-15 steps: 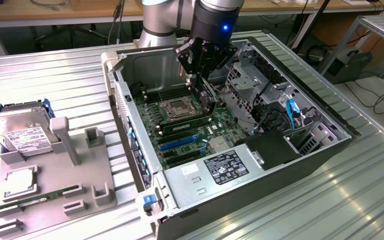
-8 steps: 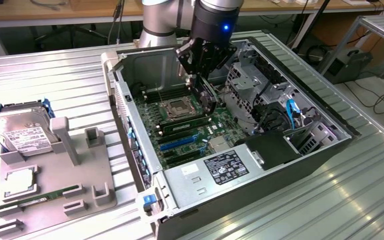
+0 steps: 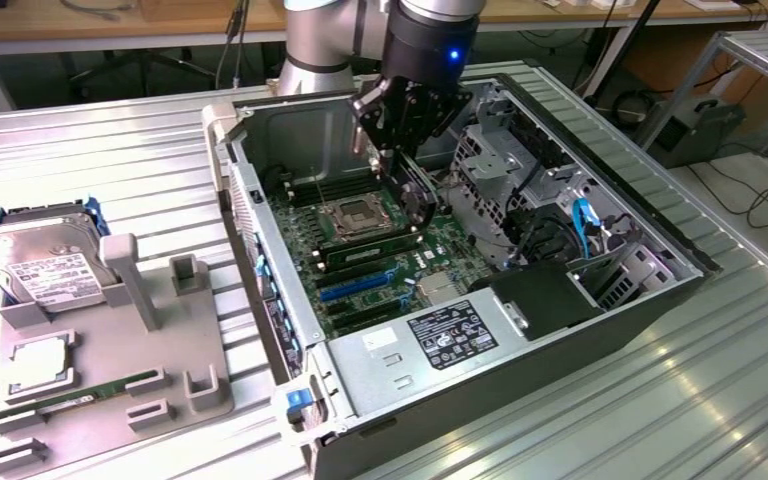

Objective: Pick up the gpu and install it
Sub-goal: 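Insert the gpu into the slot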

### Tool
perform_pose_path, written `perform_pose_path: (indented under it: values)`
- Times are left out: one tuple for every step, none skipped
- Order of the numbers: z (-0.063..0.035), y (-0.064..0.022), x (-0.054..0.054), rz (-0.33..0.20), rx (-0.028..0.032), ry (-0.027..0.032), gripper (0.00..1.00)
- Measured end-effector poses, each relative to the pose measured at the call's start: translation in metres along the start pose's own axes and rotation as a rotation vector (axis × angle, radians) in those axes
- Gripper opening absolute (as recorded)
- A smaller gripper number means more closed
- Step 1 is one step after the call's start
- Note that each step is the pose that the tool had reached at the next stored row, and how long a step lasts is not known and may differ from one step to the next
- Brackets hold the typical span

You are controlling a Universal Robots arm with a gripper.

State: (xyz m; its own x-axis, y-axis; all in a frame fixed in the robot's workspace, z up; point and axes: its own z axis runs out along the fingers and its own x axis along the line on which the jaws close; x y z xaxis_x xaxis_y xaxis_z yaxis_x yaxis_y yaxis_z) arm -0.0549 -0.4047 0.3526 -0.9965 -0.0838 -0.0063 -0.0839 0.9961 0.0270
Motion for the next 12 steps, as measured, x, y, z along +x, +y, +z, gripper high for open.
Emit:
perform_pose_path:
  values:
    - [0.0,0.0,0.0,-0.008,0.0,0.0002,0.26]
    - [0.0,0.0,0.0,-0.014,-0.0001,0.0004,0.26]
    - [0.0,0.0,0.0,-0.021,-0.0001,0.0006,0.26]
    - [0.0,0.0,0.0,-0.025,-0.0001,0.0007,0.26]
    - [0.0,0.0,0.0,-0.029,-0.0002,0.0008,0.26]
    - [0.0,0.0,0.0,-0.035,-0.0002,0.001,0.26]
    - [0.0,0.0,0.0,-0.04,-0.0002,0.0011,0.26]
    - [0.0,0.0,0.0,-0.046,-0.0003,0.0012,0.26]
    - [0.0,0.0,0.0,-0.051,-0.0003,0.0014,0.26]
    - [0.0,0.0,0.0,-0.054,-0.0003,0.0015,0.26]
    - [0.0,0.0,0.0,-0.059,-0.0003,0.0016,0.26]
    - [0.0,0.0,0.0,-0.064,-0.0004,0.0018,0.26]
